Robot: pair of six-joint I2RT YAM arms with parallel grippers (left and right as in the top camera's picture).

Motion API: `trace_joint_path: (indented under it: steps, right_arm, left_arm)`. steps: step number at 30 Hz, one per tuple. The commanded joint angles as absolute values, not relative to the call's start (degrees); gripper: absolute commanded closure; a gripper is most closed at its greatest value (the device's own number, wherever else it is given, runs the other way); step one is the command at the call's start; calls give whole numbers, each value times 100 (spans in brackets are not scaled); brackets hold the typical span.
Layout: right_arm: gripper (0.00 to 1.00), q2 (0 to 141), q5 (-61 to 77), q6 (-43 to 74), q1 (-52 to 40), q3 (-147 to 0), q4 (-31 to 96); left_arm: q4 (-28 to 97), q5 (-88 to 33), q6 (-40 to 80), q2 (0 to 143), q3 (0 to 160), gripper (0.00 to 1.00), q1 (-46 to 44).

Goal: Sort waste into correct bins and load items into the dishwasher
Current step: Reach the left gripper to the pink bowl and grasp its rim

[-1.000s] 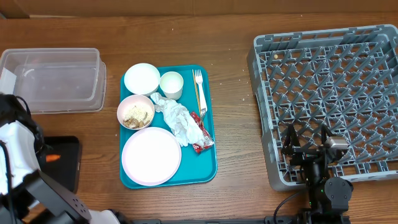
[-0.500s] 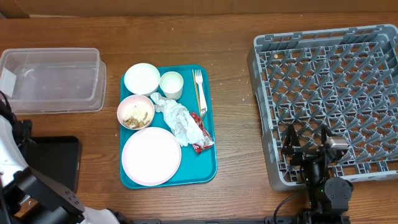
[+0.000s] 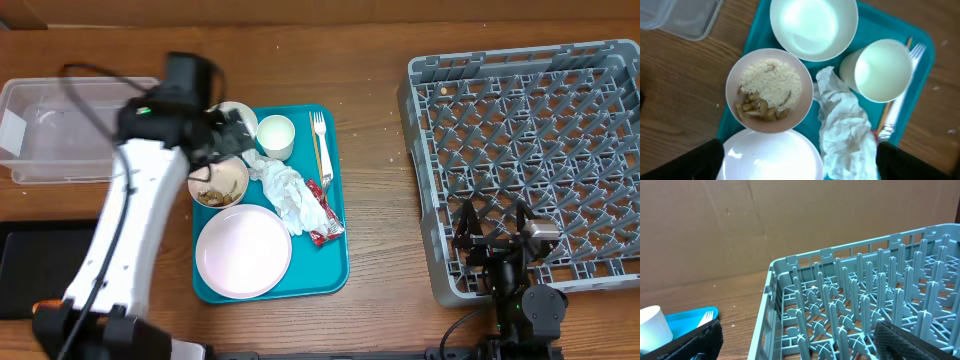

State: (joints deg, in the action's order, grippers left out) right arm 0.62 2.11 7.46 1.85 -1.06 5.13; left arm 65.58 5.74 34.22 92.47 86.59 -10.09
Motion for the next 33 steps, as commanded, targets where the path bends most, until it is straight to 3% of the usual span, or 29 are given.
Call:
trace_joint_path:
  steps: [1,8,12,17,20,33]
  right_arm:
    - [0,16,169,725,211,-45,469]
    - [0,16,169,725,211,-45,469]
    - [0,16,169,725,211,-45,469]
    - [0,16,169,725,211,-45,469]
    - [0,16,169,725,211,-45,469]
    - [0,16,169,725,211,-45,469]
  left_arm:
    - [6532,1594,3229,9957,8715,9,-1485]
    - [6530,941,2720,11220,8715,11,-1544]
    - [6528,956,2676,11533,8715,24,-1391]
    - [6528,897,2373,11638,8689,25,-1291]
    - [6488,888,2349,11638,8672,37,-1313]
    - [6066,534,2078,11657,8409,53,-1347]
